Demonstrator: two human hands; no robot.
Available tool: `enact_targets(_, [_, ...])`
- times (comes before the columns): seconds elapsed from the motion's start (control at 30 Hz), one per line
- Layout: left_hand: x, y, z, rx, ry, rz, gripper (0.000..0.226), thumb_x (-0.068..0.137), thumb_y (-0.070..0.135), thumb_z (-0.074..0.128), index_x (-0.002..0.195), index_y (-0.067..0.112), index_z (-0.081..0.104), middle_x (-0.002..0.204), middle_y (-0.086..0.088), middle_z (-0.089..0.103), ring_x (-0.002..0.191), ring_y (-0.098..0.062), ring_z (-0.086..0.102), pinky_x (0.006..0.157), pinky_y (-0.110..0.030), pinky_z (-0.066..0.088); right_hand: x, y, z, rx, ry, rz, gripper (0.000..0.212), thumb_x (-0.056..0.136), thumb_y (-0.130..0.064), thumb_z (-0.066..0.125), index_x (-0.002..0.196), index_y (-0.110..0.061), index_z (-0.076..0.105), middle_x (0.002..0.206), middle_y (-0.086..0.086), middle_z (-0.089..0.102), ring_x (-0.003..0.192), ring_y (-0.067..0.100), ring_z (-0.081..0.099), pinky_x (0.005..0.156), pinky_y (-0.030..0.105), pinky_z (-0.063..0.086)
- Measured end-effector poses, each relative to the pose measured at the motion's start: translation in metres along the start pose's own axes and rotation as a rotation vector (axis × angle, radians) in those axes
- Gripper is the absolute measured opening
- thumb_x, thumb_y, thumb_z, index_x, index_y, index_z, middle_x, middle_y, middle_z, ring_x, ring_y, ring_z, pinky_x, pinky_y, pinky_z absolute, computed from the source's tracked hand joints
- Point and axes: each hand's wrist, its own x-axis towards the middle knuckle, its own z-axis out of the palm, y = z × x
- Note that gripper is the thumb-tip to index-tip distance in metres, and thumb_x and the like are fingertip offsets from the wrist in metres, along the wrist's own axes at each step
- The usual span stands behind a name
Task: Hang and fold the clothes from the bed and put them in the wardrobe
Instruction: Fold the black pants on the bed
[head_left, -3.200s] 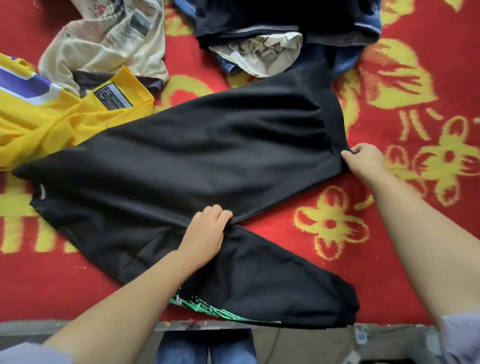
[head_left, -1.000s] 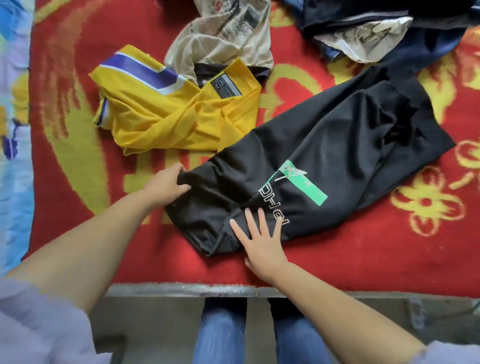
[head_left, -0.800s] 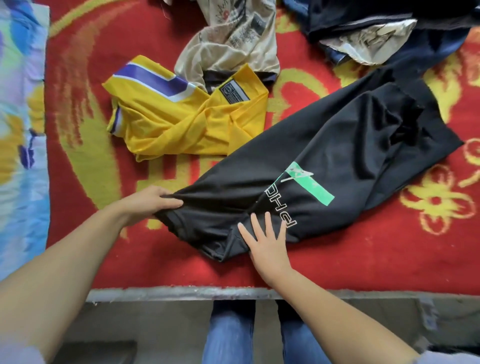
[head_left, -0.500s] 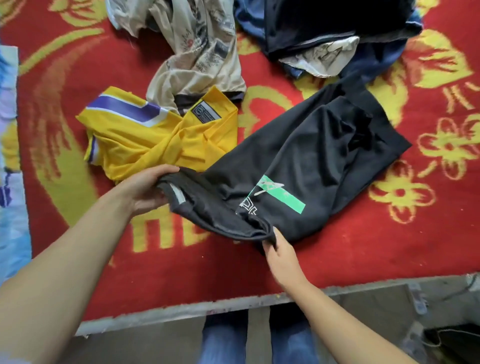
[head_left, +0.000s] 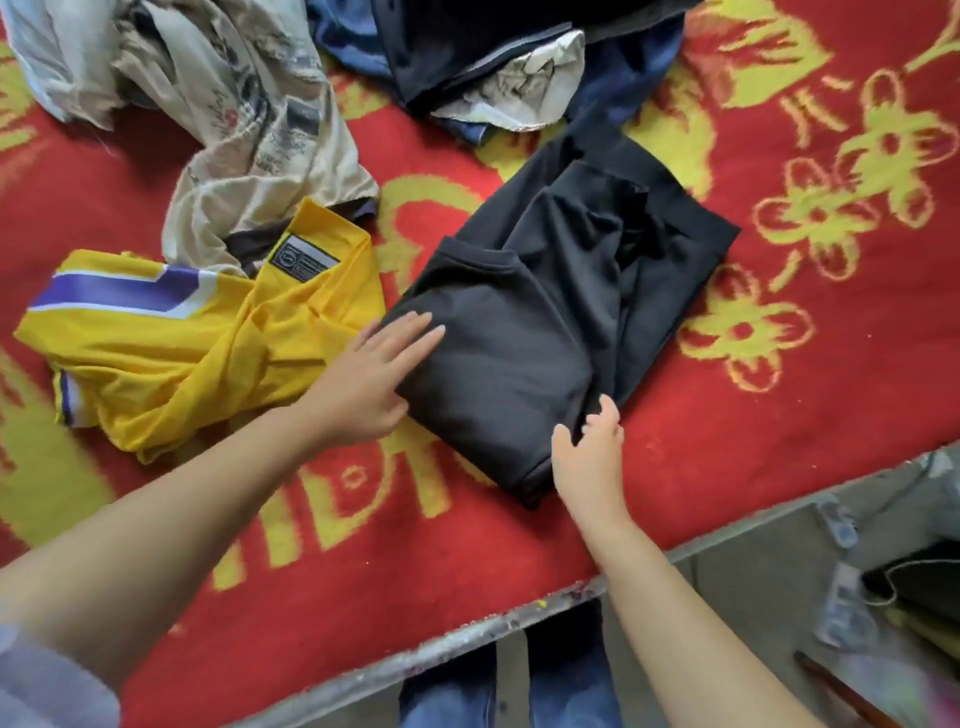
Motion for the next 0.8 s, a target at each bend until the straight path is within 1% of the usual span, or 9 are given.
enact_targets(0.07, [-0.02, -0.014, 0.005, 0.296, -0.144, 0.083, 0.096, 0.062, 0.015, 0.055, 0.151, 0.017, 0.02, 0.159, -0.012, 0.01, 0.147, -0.027, 0.011, 0.115, -0.055, 0.01, -0.027, -0.004, 0.011, -0.387, 0.107, -0.468, 0.08, 0.084, -0.014, 0.063, 0.151, -0.007, 0.02, 0.153, 0.015, 0.026, 0.143, 0.031, 0.022, 0.116, 0.042, 0.021])
enact_targets(0.13, [-0.023, -0.017, 0.01, 0.426, -0.169, 0.044, 0.104, 0.059, 0.009, 0.07, 0.151, 0.018, 0.022, 0.158, -0.014, 0.012, 0.145, -0.031, 0.014, 0.112, -0.06, 0.009, -0.043, -0.006, 0.037, -0.722, 0.051, -0.684, 0.096, 0.08, -0.026, 0.066, 0.154, -0.014, 0.006, 0.16, 0.017, 0.005, 0.147, 0.035, 0.001, 0.114, 0.058, 0.007])
enact_targets(0.2, [-0.013, -0.014, 0.013, 0.455, -0.14, -0.026, 0.106, 0.06, 0.007, 0.074, 0.151, 0.019, 0.019, 0.157, -0.015, 0.016, 0.144, -0.032, 0.017, 0.109, -0.063, 0.017, -0.04, -0.003, 0.057, -0.927, -0.101, -0.594, 0.102, 0.086, -0.032, 0.061, 0.149, -0.024, -0.02, 0.156, 0.014, -0.024, 0.144, 0.035, -0.021, 0.107, 0.068, -0.008])
enact_targets(0.27, [0.004, -0.013, 0.018, 0.486, -0.16, -0.012, 0.102, 0.074, 0.008, 0.061, 0.15, 0.025, -0.006, 0.158, -0.01, -0.004, 0.146, -0.028, 0.001, 0.112, -0.059, 0.012, -0.021, 0.005, 0.063, -1.004, -0.145, -0.456, 0.105, 0.089, -0.032, 0.06, 0.145, -0.029, -0.029, 0.153, 0.012, -0.033, 0.142, 0.035, -0.026, 0.104, 0.072, -0.007])
enact_targets(0.37, [0.029, -0.013, 0.02, 0.603, -0.332, 0.036, 0.093, 0.089, 0.016, 0.048, 0.146, 0.028, -0.025, 0.157, -0.005, -0.021, 0.147, -0.023, -0.01, 0.117, -0.047, 0.0, -0.003, 0.006, 0.063, -1.021, -0.192, -0.377, 0.103, 0.089, -0.018, 0.062, 0.148, -0.032, -0.022, 0.156, 0.01, -0.028, 0.143, 0.036, -0.024, 0.104, 0.075, 0.005])
enact_targets(0.57, [0.039, 0.02, -0.011, 0.629, -0.628, 0.137, 0.057, 0.097, 0.014, 0.041, 0.15, 0.02, 0.021, 0.156, -0.011, 0.021, 0.141, -0.027, 0.026, 0.115, -0.036, 0.021, 0.0, -0.015, 0.021, -1.009, -0.587, -0.394, 0.081, 0.092, 0.0, 0.042, 0.152, -0.034, 0.001, 0.161, 0.005, -0.004, 0.146, 0.039, -0.007, 0.11, 0.065, 0.017])
enact_targets(0.67, [0.023, 0.064, -0.029, 0.435, -0.957, 0.152, 0.043, 0.089, 0.007, 0.043, 0.13, 0.014, 0.052, 0.129, -0.009, 0.057, 0.114, -0.029, 0.056, 0.09, -0.034, 0.045, -0.005, -0.015, -0.035, -0.924, -0.941, -0.423, 0.075, 0.088, -0.002, 0.042, 0.151, -0.036, 0.019, 0.159, 0.002, 0.021, 0.145, 0.028, 0.019, 0.116, 0.04, 0.023])
enact_targets(0.73, [0.016, 0.089, -0.039, 0.179, -1.106, 0.085, 0.02, 0.083, 0.006, 0.045, 0.096, 0.009, 0.06, 0.097, -0.011, 0.066, 0.085, -0.027, 0.061, 0.065, -0.03, 0.042, -0.007, -0.016, -0.073, -0.861, -1.097, -0.392, 0.065, 0.082, -0.008, 0.048, 0.14, -0.034, 0.043, 0.142, -0.005, 0.05, 0.125, 0.014, 0.048, 0.102, 0.027, 0.038])
enact_targets(0.8, [0.02, 0.095, -0.051, -0.12, -1.175, -0.039, 0.013, 0.08, 0.005, 0.047, 0.073, 0.015, 0.051, 0.071, -0.006, 0.056, 0.061, -0.013, 0.052, 0.055, -0.024, 0.036, -0.003, -0.02, -0.101, -0.801, -1.178, -0.334, 0.035, 0.078, -0.011, 0.054, 0.104, -0.034, 0.061, 0.102, -0.012, 0.064, 0.085, 0.002, 0.057, 0.076, 0.021, 0.045])
